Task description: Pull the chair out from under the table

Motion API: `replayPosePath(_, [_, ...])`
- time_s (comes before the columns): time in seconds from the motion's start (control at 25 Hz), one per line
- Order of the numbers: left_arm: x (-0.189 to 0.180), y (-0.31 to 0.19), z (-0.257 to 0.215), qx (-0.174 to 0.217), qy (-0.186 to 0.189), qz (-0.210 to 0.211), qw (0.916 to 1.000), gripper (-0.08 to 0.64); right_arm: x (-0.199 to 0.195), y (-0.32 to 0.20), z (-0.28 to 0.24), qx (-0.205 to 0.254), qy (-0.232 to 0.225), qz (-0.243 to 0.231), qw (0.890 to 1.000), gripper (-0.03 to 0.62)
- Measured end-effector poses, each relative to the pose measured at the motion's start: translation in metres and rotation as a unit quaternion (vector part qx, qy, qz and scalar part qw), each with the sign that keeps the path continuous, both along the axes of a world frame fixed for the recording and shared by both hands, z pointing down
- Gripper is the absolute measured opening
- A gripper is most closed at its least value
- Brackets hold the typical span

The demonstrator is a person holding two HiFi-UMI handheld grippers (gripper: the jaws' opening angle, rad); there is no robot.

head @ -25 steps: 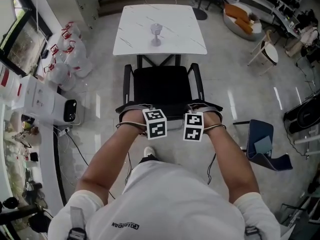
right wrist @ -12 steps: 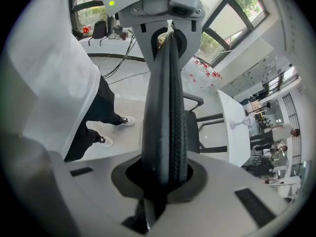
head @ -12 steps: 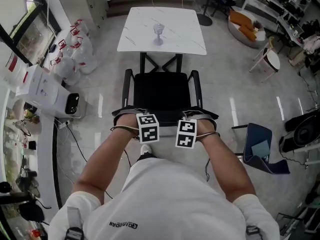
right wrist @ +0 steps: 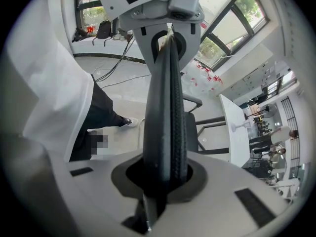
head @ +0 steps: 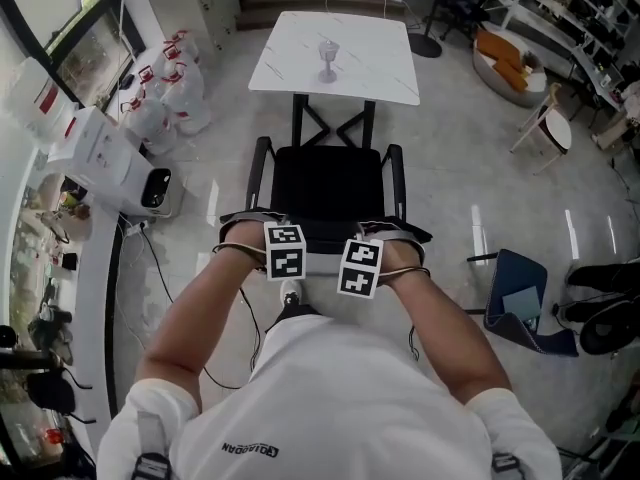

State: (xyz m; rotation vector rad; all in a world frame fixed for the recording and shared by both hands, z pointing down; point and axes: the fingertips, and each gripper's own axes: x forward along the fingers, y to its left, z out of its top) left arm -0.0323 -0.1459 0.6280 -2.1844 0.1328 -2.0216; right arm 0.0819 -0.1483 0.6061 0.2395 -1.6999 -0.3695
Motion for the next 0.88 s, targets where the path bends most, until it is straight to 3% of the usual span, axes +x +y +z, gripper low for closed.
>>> replayPosePath(0.44, [-0.001,0.043,0.000,-0.005,0.001,-0.016,0.9999,0.067,-0.001,0.043,-0.004,-0.004,-0.016,-0.013,1.000,0.048])
replayPosePath(0.88, [-0.007,0.071,-0.002,-0.021,0.007,-0.014,0.9997,0.077,-0.006,0.070,-0.005,-0.010,-0.013,0.006,1.000,0.052])
